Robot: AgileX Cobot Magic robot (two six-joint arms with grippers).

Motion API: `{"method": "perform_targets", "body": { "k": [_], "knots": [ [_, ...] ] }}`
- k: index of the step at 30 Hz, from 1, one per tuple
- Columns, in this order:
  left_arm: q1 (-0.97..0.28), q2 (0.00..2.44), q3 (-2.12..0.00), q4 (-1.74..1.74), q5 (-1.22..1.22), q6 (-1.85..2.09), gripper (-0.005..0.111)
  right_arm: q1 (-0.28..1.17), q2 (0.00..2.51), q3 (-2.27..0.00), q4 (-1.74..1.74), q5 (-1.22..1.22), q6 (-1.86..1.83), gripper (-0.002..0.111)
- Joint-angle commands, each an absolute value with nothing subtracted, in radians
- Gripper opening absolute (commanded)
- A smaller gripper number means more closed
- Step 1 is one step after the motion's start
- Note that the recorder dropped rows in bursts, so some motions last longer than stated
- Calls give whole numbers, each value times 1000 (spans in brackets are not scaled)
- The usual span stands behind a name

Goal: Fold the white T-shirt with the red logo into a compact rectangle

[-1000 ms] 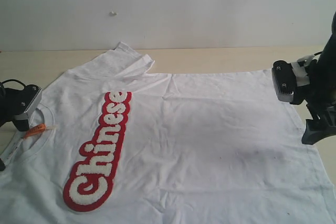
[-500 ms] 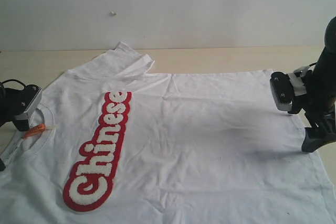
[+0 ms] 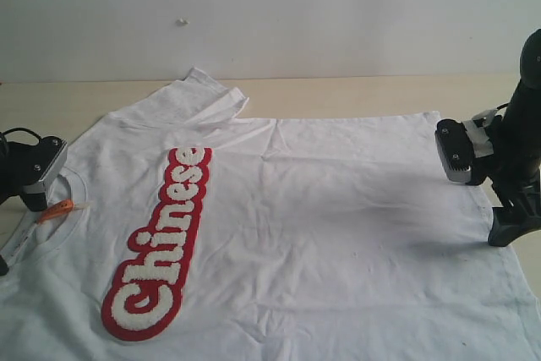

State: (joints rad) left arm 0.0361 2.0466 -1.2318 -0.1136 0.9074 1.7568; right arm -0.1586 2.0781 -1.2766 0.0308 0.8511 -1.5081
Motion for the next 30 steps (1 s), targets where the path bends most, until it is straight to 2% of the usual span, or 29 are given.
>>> {"method": "perform_targets", "body": {
  "k": [1,30],
  "knots": [
    [35,2058,-1233,-113,891,1749,105,-165,2101,-1273,18,837,-1528,105],
    [35,2058,-1233,-113,891,1749,105,-163,2101,-1273,20,806,-1431,105]
  ]
}}
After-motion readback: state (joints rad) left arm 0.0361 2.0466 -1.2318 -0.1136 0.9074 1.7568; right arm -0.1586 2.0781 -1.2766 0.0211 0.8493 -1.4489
